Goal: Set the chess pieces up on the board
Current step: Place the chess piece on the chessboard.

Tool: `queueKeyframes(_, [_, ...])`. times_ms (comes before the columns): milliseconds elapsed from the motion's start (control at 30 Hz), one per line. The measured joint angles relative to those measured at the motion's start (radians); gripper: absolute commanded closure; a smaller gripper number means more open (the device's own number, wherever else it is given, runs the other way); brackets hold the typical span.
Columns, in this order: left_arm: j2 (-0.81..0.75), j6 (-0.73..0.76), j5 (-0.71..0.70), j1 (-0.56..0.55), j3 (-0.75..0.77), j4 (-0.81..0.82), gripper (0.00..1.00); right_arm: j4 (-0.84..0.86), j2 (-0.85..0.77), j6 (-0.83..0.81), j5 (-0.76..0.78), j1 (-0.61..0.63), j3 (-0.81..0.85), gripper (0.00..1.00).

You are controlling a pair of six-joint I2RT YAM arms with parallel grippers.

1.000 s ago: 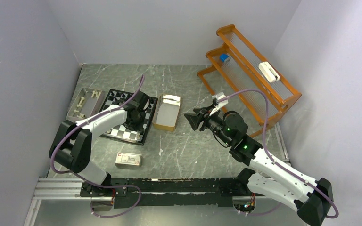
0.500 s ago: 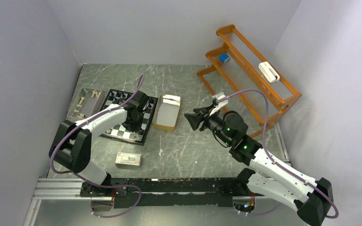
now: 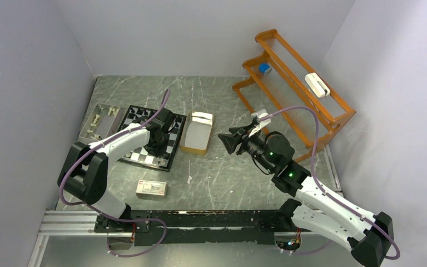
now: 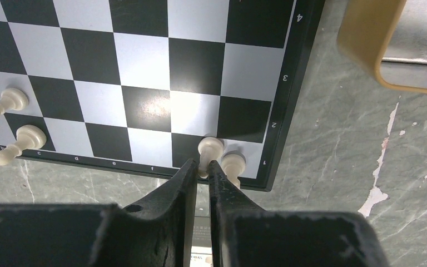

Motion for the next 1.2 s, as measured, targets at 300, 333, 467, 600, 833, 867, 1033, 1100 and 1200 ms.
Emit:
queueKeyframes(300, [0.000,-0.006,-0.014,0.000,0.000,-0.023,0.82,0.000,0.001,0.000,0.000,0.000,-0.002,0.45])
queueKeyframes(333, [0.000,-0.006,-0.017,0.000,0.000,-0.026,0.82,0.000,0.000,0.000,0.000,0.000,-0.002,0.44])
queueKeyframes(467, [0.000,-0.008,-0.026,0.000,0.000,-0.039,0.81,0.000,0.000,0.000,0.002,0.000,-0.002,0.44])
queueKeyframes(600, [0.000,-0.014,-0.032,0.000,0.000,-0.044,0.82,0.000,0.000,0.000,0.002,0.000,-0.004,0.44])
queueKeyframes(833, [0.000,-0.021,-0.044,0.000,0.000,-0.046,0.80,0.000,-0.001,0.000,0.004,0.000,-0.004,0.44])
queueKeyframes(867, [0.000,-0.021,-0.044,0.000,0.000,-0.045,0.79,0.000,-0.002,0.000,0.004,0.000,-0.004,0.44])
queueKeyframes(1033, [0.000,-0.022,-0.042,0.000,0.000,-0.046,0.73,0.000,-0.003,0.000,0.004,0.000,-0.004,0.44])
queueKeyframes(1100, [0.000,-0.022,-0.040,0.000,0.000,-0.045,0.72,0.000,-0.003,0.000,0.004,0.000,-0.004,0.44])
queueKeyframes(1200, [0.000,-0.022,-0.038,0.000,0.000,-0.045,0.72,0.000,-0.003,0.000,0.003,0.000,-0.004,0.44])
